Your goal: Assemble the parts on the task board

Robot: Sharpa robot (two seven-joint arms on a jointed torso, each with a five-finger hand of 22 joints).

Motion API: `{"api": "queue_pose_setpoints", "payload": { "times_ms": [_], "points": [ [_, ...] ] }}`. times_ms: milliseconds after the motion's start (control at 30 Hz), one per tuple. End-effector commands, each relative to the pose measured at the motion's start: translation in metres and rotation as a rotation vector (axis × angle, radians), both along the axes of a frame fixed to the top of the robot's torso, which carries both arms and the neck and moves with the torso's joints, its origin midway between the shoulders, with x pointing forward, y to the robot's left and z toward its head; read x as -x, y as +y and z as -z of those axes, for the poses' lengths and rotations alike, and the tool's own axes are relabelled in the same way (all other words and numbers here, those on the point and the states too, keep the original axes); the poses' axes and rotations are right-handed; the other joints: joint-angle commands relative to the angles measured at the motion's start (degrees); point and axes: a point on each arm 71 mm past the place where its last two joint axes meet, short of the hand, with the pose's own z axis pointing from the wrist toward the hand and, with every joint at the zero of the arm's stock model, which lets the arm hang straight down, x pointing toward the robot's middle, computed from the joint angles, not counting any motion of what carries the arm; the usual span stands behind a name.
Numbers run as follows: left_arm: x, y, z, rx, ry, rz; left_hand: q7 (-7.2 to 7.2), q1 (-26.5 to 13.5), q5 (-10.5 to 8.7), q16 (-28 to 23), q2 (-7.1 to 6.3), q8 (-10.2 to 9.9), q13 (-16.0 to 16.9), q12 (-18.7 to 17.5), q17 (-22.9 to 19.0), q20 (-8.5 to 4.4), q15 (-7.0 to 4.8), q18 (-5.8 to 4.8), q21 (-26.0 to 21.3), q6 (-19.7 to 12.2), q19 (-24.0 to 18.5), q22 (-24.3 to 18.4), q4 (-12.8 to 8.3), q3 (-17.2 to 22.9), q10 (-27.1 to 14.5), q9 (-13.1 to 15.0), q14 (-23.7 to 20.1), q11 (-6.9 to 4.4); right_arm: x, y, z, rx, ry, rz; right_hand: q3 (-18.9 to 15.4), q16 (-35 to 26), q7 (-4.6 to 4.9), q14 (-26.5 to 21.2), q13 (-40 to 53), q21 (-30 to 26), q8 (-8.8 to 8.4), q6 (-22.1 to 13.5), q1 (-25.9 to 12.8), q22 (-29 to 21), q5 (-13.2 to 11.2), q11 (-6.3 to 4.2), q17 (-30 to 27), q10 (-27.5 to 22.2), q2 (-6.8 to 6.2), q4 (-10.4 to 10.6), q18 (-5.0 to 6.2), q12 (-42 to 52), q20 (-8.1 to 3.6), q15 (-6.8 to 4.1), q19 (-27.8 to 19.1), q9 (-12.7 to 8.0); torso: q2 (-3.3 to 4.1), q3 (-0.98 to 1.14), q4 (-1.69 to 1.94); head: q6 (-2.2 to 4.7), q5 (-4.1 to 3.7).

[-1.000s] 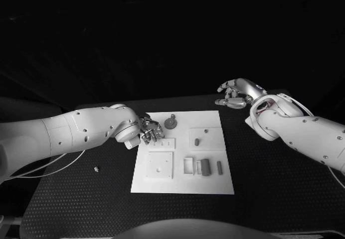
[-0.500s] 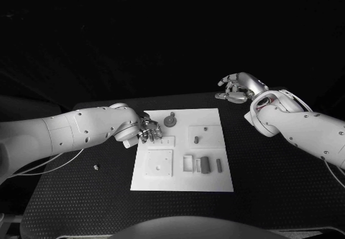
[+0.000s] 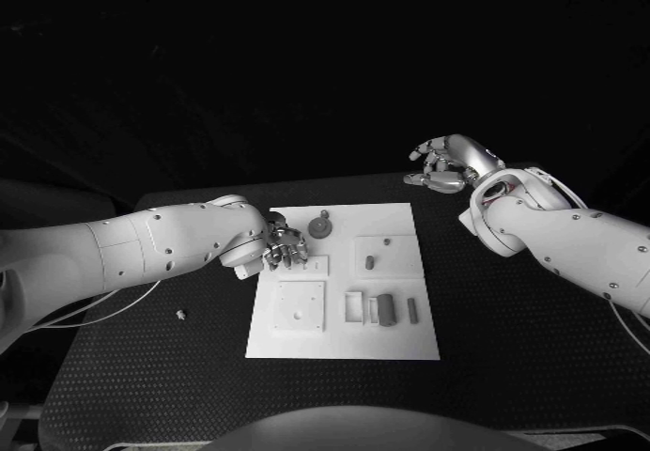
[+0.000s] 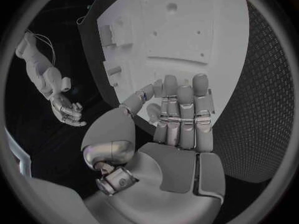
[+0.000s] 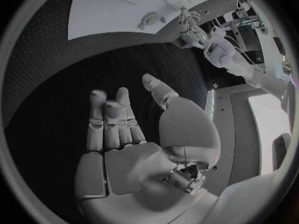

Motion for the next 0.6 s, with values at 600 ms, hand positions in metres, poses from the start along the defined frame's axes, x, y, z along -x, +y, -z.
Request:
{"api": "queue_pose_setpoints", "payload": {
  "times_ms": [600],
  "points": [
    [-0.0024,-0.0053,0.0035,-0.091,-0.049,0.068,-2.45,0.29,-1.76,2.41,0.14,2.13,0.87,2.02,-1.11,-2.31,-1.69,0.97,1.57,3.77,2.67,1.31,2.1,1.6,1.82,2.77,0.52,-2.37,0.0006,0.0035,-0.0004,-0.005,0.004,-0.01,-0.09,-0.17,1.06,0.04,-0.1,-0.32,0.3,-0.79,-0.16,0.54,-0.09,-0.23,-0.08,0.04,0.69,0.45,0.87,0.24,-0.25,-0.17,0.1,-0.12,-0.02,-0.03,0.06,-0.24,-0.26]
  ]
}}
